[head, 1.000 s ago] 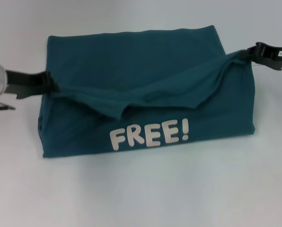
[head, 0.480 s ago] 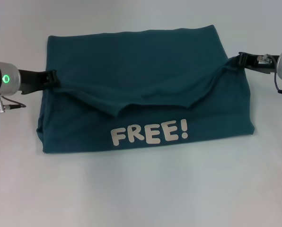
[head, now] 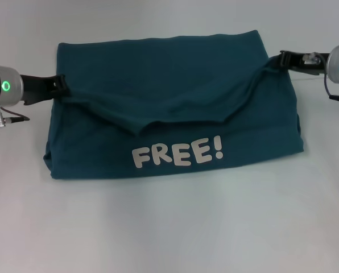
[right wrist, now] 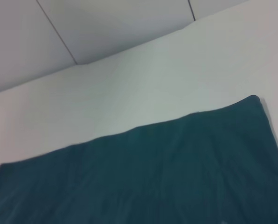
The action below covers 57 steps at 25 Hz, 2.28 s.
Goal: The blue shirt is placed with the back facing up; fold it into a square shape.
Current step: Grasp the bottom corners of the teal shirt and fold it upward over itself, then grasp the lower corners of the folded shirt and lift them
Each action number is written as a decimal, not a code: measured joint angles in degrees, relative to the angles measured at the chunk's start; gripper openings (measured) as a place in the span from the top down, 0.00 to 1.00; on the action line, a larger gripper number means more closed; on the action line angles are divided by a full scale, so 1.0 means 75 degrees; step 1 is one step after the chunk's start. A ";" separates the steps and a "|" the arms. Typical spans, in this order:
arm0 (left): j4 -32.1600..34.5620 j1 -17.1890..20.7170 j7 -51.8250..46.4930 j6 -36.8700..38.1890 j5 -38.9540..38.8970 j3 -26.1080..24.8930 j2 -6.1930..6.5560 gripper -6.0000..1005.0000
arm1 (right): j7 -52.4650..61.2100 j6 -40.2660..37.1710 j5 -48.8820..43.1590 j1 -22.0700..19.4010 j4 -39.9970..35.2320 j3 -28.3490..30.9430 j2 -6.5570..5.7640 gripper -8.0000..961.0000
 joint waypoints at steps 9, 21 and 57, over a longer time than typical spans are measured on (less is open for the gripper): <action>-0.0029 0.0071 0.0105 -0.0056 0.0027 -0.0041 -0.0021 0.97 | 0.0281 0.0163 -0.0363 -0.0057 0.0042 -0.0332 -0.0041 0.90; 0.0695 0.0820 0.0052 0.0143 -0.0222 -0.0461 -0.0117 0.62 | 0.0727 -0.1558 -0.0640 -0.0583 -0.0412 0.0575 -0.0359 0.60; 0.0198 0.2524 0.1992 0.1840 -0.2376 -0.0819 -0.0511 0.26 | -0.1204 -0.5341 0.1643 -0.2907 -0.0781 0.1609 -0.0206 0.32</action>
